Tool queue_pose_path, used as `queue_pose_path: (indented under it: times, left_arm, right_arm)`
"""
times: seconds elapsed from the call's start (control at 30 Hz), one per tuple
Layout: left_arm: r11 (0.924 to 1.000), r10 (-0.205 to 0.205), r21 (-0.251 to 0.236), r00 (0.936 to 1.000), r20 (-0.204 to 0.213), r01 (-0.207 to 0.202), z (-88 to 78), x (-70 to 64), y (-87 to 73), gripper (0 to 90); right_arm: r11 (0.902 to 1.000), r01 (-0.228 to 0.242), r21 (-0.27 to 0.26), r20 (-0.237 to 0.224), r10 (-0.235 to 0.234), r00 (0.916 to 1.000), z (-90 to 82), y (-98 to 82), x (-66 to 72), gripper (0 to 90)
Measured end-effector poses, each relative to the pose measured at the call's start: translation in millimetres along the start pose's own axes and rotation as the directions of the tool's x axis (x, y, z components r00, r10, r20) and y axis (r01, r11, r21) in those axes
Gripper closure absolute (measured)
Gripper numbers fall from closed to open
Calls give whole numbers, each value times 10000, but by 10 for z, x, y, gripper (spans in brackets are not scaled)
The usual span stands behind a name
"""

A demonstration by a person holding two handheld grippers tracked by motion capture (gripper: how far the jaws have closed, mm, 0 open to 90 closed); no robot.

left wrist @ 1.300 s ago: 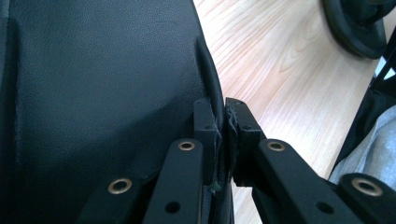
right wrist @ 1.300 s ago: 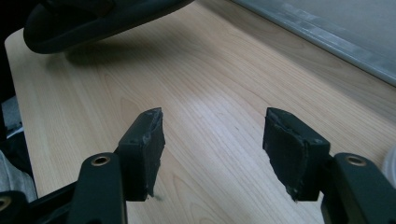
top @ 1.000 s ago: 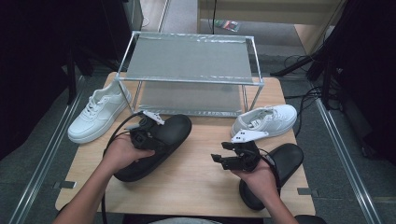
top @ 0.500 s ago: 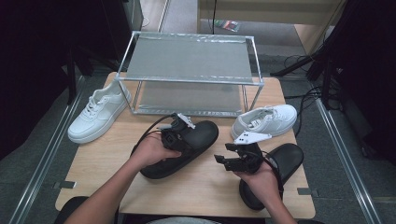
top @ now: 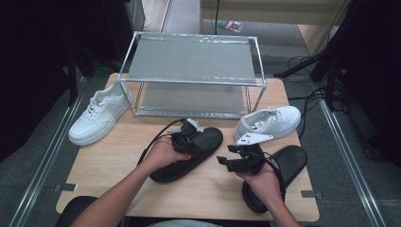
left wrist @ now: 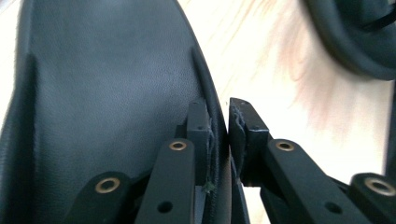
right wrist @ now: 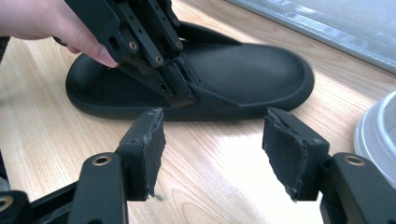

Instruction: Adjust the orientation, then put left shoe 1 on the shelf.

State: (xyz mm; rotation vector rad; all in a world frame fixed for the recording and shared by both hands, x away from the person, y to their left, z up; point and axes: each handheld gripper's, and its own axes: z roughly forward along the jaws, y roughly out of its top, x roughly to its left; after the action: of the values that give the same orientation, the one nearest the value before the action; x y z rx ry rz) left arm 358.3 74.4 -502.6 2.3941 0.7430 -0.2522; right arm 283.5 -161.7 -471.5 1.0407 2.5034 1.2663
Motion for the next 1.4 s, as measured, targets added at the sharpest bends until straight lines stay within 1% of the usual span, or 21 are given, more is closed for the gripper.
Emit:
queue_pose_path:
  times: [0.03, 0.13, 0.23, 0.3, 0.37, 0.47, 0.6, 0.67, 0.7, 0.77, 0.83, 0.93, 0.97, 1.0, 1.03, 1.07, 1.17, 1.23, 1.3, 1.33, 1.4]
  left_arm:
    - [9999, 38, -103, 10000, -41, -38, -14, 3, 2, 771]
    - [9988, -66, -478, 9999, -107, 61, -89, -9, 10, 648]
    - [9979, -239, -610, 9990, -366, 216, -202, -31, -1, 589]
    - [9964, -423, -752, 9986, -330, 397, -288, -54, -21, 558]
    - [9948, -357, -975, 9980, -512, 306, -381, -90, -55, 543]
    - [9911, -390, -1295, 9974, -607, 309, -512, -127, -119, 520]
    - [9869, -623, -1537, 9946, -826, 491, -647, -150, -235, 519]
    - [9861, -698, -1572, 9931, -939, 545, -703, -155, -305, 530]
    - [9843, -832, -1636, 9920, -947, 669, -726, -161, -341, 542]
    - [9823, -910, -1727, 9906, -1023, 724, -771, -175, -419, 582]
    - [9804, -948, -1826, 9896, -1080, 740, -806, -206, -506, 687]
    - [9830, -859, -1720, 9891, -1193, 646, -824, -248, -592, 822]
    - [9828, -911, -1703, 9893, -1135, 710, -821, -258, -620, 867]
    - [9810, -1011, -1744, 9910, -875, 847, -813, -251, -649, 900]
    - [9803, -1135, -1703, 9911, -695, 1003, -793, -243, -675, 900]
    - [9815, -1223, -1562, 9904, -648, 1110, -765, -240, -696, 900]
    - [9888, -1127, -1097, 9880, -1057, 1011, -681, -247, -743, 900]
    - [9905, -1084, -979, 9861, -1260, 964, -648, -236, -752, 900]
    - [9899, -1146, -988, 9845, -1328, 1019, -628, -214, -760, 900]
    - [9901, -1134, -977, 9850, -1297, 1011, -626, -204, -764, 900]
    - [9893, -1154, -1047, 9842, -1345, 1016, -632, -201, -768, 900]
  right_arm:
    - [10000, -61, -3, -53, 61, 10000, 4, 1, -3, 405]
    - [10000, -84, -7, -131, 84, 9999, 22, 6, -14, 408]
    - [10000, -15, 68, -126, 16, 9999, 43, 14, -13, 411]
    - [10000, 37, 85, -155, -36, 9999, 59, 24, -10, 414]
    - [9999, 102, 130, -190, -99, 9998, 83, 38, -5, 422]
    - [9993, 300, 241, -263, -293, 9992, 137, 64, -8, 452]
    - [9985, 447, 314, -356, -436, 9984, 204, 106, -15, 482]
    - [9984, 486, 278, -374, -476, 9982, 231, 127, -25, 508]
    - [9982, 534, 260, -360, -524, 9980, 247, 140, -34, 523]
    - [9978, 607, 282, -413, -595, 9974, 277, 164, -51, 608]
    - [9963, 757, 400, -413, -740, 9964, 312, 189, -61, 700]
    - [9938, 939, 600, -469, -912, 9947, 371, 229, -68, 847]
    - [9934, 1004, 553, -532, -975, 9938, 396, 242, -70, 880]
    - [9934, 1022, 526, -598, -990, 9933, 422, 257, -71, 900]
    - [9930, 1055, 534, -649, -1020, 9927, 451, 273, -77, 900]
    - [9923, 1076, 615, -699, -1032, 9922, 492, 293, -83, 900]
    - [9894, 1117, 932, -830, -1041, 9911, 631, 342, -91, 900]
    - [9868, 1197, 1093, -1014, -1087, 9889, 714, 353, -90, 900]
    - [9807, 1414, 1348, -1023, -1282, 9865, 775, 342, -68, 900]
    - [9789, 1552, 1327, -960, -1432, 9850, 784, 333, -57, 900]
    - [9794, 1538, 1312, -986, -1414, 9850, 772, 336, -55, 900]
